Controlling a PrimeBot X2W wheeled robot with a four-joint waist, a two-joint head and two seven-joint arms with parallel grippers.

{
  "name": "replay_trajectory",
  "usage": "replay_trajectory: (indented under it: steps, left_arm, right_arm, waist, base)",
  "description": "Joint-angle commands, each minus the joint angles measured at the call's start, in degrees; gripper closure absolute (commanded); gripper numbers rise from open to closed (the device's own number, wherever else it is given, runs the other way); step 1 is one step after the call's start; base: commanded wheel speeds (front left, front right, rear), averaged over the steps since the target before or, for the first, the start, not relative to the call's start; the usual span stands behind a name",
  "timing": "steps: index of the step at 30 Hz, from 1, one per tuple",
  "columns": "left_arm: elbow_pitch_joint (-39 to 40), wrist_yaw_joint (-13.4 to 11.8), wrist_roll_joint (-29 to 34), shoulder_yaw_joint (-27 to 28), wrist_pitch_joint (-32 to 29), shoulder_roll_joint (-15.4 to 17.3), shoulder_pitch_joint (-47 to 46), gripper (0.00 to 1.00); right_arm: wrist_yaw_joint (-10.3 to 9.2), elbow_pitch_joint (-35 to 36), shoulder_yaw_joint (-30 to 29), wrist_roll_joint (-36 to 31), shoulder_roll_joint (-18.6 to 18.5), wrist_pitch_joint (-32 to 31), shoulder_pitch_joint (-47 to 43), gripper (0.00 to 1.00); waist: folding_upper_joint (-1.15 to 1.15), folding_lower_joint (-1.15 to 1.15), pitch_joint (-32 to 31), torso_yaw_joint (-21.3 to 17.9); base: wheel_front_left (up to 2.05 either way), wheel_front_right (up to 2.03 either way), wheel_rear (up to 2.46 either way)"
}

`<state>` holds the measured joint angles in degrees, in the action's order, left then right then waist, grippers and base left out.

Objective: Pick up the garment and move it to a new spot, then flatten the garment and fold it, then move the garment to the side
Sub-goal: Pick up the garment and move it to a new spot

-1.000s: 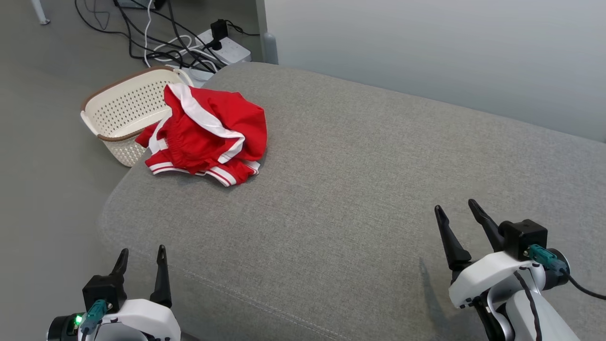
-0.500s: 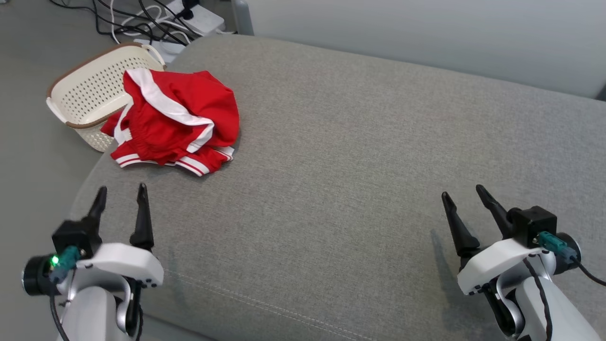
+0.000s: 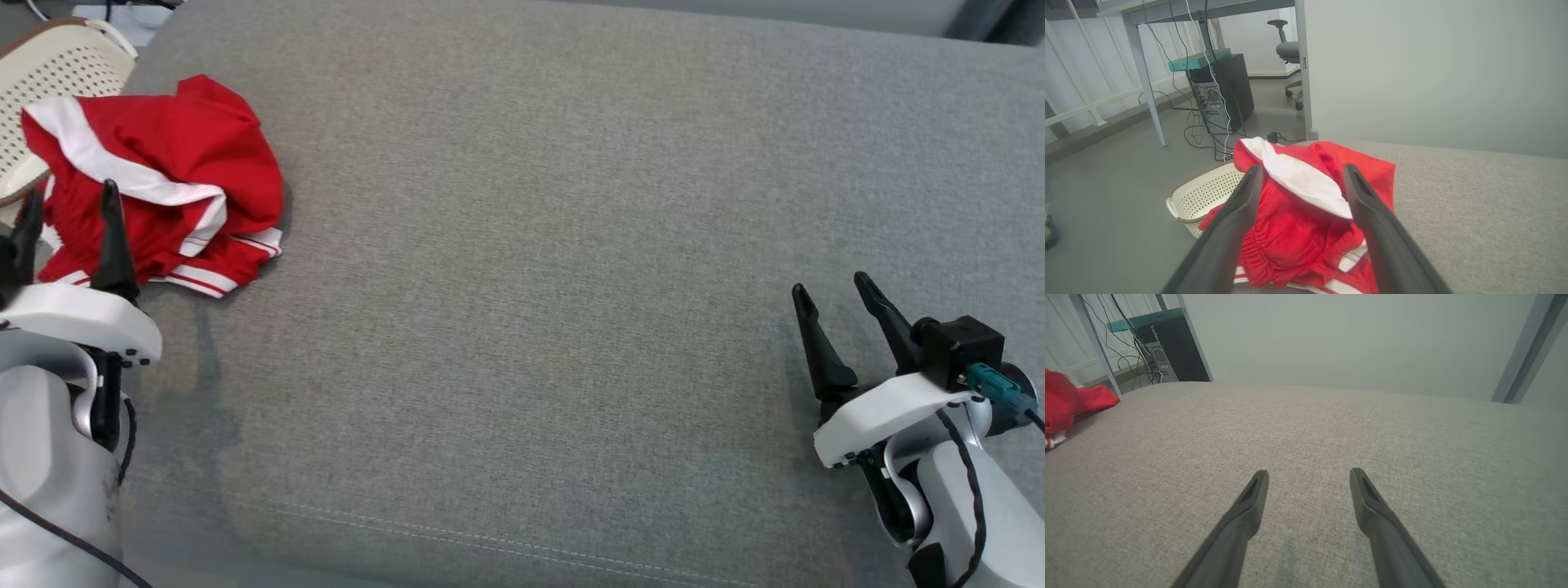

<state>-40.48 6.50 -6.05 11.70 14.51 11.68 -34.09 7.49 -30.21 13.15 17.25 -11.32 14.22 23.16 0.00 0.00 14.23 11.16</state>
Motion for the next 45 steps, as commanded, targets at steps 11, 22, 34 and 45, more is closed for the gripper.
replay_trajectory:
  steps: [11, 22, 34, 45]
  left_arm:
    - [-8.9, -1.2, -4.6, 7.0, 0.5, 6.8, -8.0, 0.00]
    - [-9.3, -0.9, -5.6, 9.6, 0.5, 6.6, -10.0, 1.00]
    - [10.4, 0.8, -0.7, 4.6, 0.5, 4.3, -11.2, 1.00]
    - [27.4, 1.0, -4.8, -19.7, 0.5, -6.1, -7.7, 1.00]
  right_arm:
    - [0.00, 2.5, -1.9, 1.2, 0.6, 0.8, 1.1, 0.00]
    - [0.00, 2.3, -2.6, 1.3, 0.6, 0.8, 1.9, 0.00]
    - [0.00, 1.6, -2.5, 1.7, 2.1, 0.8, 1.7, 0.00]
    - [0.00, 0.9, -1.7, 2.6, 4.2, 0.8, -0.3, 0.00]
  waist:
    - [0.00, 0.00, 6.3, -7.0]
    - [0.00, 0.00, 7.6, -8.5]
    - [0.00, 0.00, 4.2, -8.1]
    - [0.00, 0.00, -1.5, -11.4]
  base:
    - [0.00, 0.00, 0.00]
    - [0.00, 0.00, 0.00]
    - [0.00, 0.00, 0.00]
    - [0.00, 0.00, 0.00]
